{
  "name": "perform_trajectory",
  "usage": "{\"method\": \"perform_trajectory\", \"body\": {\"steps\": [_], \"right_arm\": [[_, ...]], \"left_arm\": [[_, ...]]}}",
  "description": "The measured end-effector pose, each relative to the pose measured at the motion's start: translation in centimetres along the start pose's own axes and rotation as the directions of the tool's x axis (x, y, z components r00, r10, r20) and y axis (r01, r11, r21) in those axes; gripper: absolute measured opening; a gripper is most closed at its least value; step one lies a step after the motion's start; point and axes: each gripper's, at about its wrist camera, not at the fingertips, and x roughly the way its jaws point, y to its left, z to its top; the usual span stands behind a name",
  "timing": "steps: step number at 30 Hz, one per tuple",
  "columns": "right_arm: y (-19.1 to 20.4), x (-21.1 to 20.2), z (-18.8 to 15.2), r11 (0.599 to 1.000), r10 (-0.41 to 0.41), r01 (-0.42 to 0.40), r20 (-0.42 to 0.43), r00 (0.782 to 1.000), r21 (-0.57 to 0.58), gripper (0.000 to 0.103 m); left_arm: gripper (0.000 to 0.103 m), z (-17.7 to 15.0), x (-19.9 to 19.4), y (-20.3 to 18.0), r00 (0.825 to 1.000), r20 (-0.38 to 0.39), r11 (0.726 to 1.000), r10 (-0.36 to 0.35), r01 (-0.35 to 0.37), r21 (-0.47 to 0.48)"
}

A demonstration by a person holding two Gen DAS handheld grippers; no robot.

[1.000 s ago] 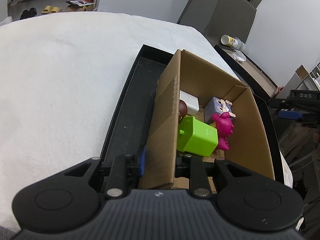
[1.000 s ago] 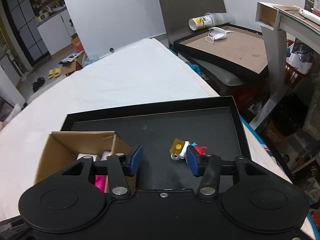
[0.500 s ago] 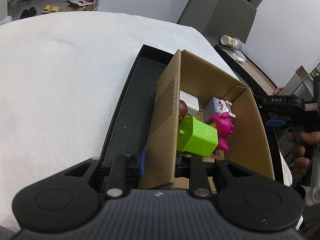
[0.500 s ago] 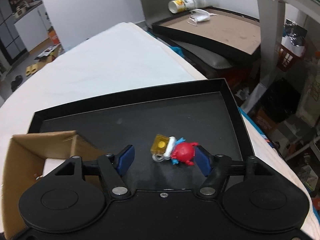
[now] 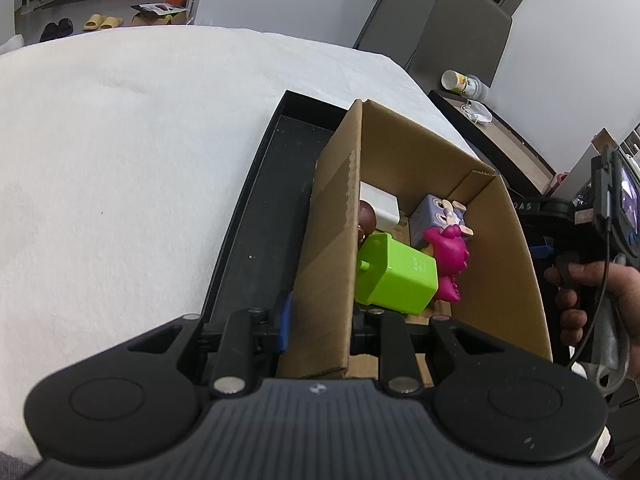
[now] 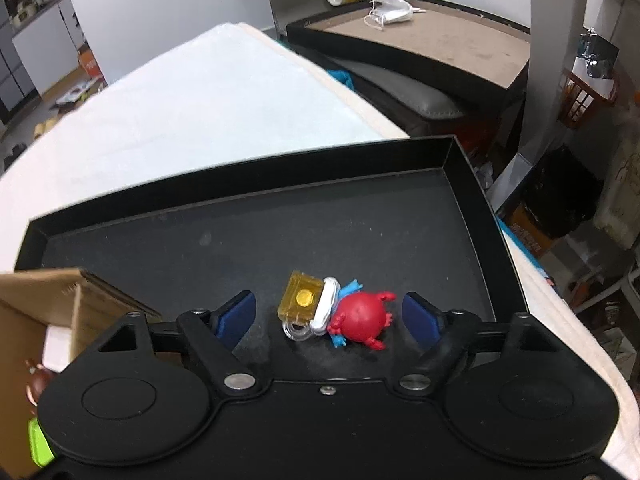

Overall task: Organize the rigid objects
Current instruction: 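Move the right gripper to the red crab figure with yellow block and grasp it, then carry the red crab figure into the box and open the right gripper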

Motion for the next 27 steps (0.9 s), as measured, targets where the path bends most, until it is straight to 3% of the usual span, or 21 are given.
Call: {"method": "perform_trajectory", "body": {"steps": [3, 5, 12, 27], "right_arm": [[0.5, 0.2, -0.5, 0.999, -0.019, 0.019, -0.021, 1.0, -0.043, 0.063], [0.7, 0.1, -1.1, 0.997, -0.038, 0.036, -0.031, 0.999, -0.063, 0.06], [1.6, -1.8, -2.0, 0.994, -0.058, 0.055, -0.035, 0.998, -0.098, 0.059], [0.7, -8.6, -2.0, 0.996, -0.026, 0.032, 0.063, 0.998, -0.082, 0.059]], "left_arm": [[0.024, 0.0, -0.1, 0.0, 1.0, 0.001, 1.0, 0.0, 0.0, 0.003], [0.024, 0.0, -0.1, 0.1, 1.0, -0.001, 1.0, -0.003, 0.003, 0.001], [0.024, 0.1, 0.0, 0.2, 1.0, 0.0, 1.0, -0.007, 0.007, 0.005], [0.024, 0.1, 0.1, 0.3, 1.0, -0.005, 1.0, -0.015, 0.015, 0.006]]}}
